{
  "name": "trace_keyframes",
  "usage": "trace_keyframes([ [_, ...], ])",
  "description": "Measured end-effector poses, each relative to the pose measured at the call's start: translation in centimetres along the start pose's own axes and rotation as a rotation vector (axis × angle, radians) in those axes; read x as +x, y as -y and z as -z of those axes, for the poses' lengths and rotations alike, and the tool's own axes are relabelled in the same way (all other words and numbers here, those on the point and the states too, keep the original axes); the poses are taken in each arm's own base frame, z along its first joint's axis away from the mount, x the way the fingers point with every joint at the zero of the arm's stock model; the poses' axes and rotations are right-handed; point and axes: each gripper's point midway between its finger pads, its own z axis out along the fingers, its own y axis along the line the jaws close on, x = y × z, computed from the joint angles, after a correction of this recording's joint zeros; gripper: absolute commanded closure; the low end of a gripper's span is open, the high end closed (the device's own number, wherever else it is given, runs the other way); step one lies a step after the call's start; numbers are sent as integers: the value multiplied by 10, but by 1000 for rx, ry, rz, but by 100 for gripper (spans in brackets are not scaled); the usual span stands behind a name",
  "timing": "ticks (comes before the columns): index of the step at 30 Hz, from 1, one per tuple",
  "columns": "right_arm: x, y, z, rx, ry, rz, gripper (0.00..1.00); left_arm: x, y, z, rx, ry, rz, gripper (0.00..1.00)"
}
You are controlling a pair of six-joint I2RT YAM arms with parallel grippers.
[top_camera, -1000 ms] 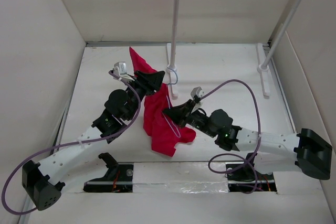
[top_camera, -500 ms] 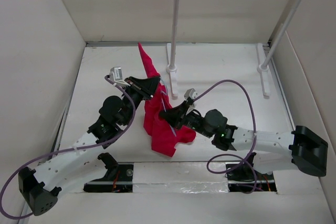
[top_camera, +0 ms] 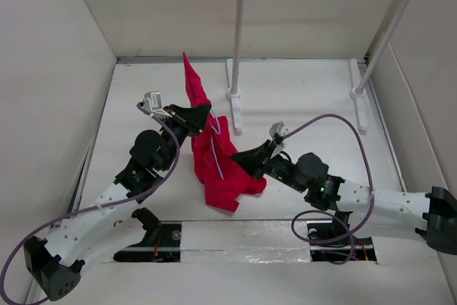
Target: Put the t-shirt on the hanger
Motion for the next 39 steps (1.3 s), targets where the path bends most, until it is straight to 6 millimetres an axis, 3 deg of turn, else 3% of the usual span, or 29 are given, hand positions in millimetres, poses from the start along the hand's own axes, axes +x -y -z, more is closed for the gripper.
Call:
trace_keyframes([
  [3, 16, 12, 12, 41, -21, -12, 98, 2, 1, 0, 5, -11, -1, 100],
  [4, 26, 18, 15, 57, -42, -13, 90, 3, 1, 1, 6, -15, -2, 100],
  [5, 39, 24, 18, 75, -71, -13, 66, 3, 2, 1, 6, -20, -2, 100],
  [7, 65, 39, 22, 115, -138, -15, 50, 4, 4, 1, 15, -30, -2, 100],
  [8, 77, 46, 22, 131, -171, -11, 45, 4, 6, 1, 20, -33, 0, 100],
  [12, 107, 65, 24, 177, -262, -7, 44, 5, 8, 3, 31, -46, 6, 100],
  [22, 131, 72, 5, 180, -338, 8, 47, 6, 11, 5, 35, -65, 10, 100],
  [24, 129, 72, 0, 175, -332, 19, 80, 5, 11, 7, 37, -65, 10, 100],
  [26, 126, 70, -3, 166, -319, 19, 100, 4, 12, 8, 37, -64, 10, 100],
  [34, 130, 59, -1, 125, -326, -20, 100, -13, 22, 10, 47, -25, -3, 100],
  [39, 153, 38, 4, 80, -375, -47, 100, -29, 41, 1, 83, 11, -1, 100],
])
